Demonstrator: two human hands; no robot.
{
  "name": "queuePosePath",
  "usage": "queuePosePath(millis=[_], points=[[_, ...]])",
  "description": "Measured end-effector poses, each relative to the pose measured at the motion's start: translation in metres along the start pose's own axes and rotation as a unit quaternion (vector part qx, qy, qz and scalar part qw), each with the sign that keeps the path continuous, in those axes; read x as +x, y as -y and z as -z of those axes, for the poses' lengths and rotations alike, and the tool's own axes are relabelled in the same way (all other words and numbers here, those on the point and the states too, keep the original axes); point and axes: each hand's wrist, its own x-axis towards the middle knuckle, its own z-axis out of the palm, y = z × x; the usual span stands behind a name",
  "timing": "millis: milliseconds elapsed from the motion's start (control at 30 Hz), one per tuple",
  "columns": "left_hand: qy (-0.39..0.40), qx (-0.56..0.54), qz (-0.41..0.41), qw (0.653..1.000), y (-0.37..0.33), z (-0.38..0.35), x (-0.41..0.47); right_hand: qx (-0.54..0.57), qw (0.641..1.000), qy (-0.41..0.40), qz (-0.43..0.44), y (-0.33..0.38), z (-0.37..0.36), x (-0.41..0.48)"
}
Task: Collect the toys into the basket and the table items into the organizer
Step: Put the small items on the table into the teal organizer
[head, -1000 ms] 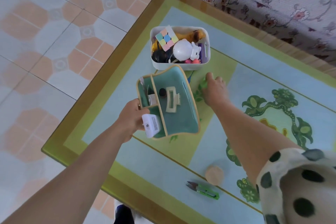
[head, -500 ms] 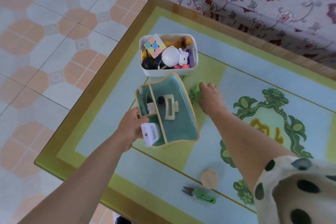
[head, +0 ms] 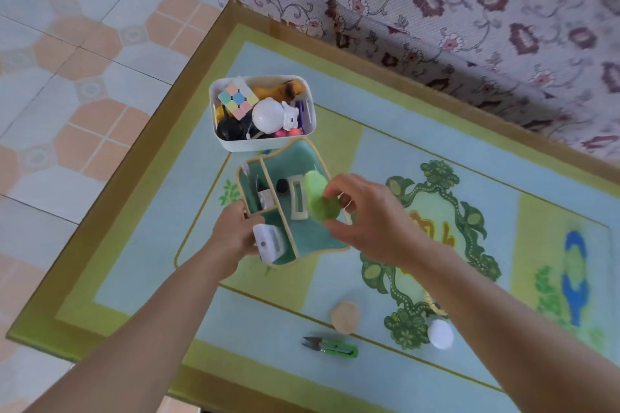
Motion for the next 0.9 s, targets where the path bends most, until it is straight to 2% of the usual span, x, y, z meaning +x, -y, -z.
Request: queuePosePath(millis=[67, 167, 333, 567, 633, 733, 800, 900], points=[[0.008, 0.004, -0.007, 1.0, -0.007, -0.006, -0.003, -0.068, 0.993, 0.089, -0.034, 0.014, -0.002, -0.004], [0.024, 0.022, -0.023, 0.999, -0.016, -0.012, -0.008, -0.133, 0.966, 0.148, -0.166, 0.021, -0.009, 0.009], [0.058, 0.014, -0.032, 0.998, -0.019, -0.016, -0.006, -0.179, 0.938, 0.158, -0.25, 0.014, -0.029, 0.026], [0.054, 0.03, -0.056, 0.997, -0.017, -0.025, -0.006, -0.147, 0.942, 0.136, -0.269, 0.003, -0.041, 0.014], [0.061, 0.035, -0.065, 0.995, -0.018, -0.026, -0.006, -0.101, 0.96, 0.086, -0.248, 0.003, -0.038, 0.006], [0.081, 0.065, -0.075, 0.992, -0.014, -0.026, -0.008, -0.033, 0.977, -0.093, -0.189, 0.003, -0.032, -0.023], [0.087, 0.081, -0.074, 0.99, -0.01, -0.024, -0.005, -0.014, 0.961, -0.198, -0.194, -0.005, -0.03, -0.045], [0.103, 0.104, -0.073, 0.987, -0.002, -0.025, -0.006, 0.014, 0.914, -0.301, -0.273, -0.028, -0.04, -0.084]])
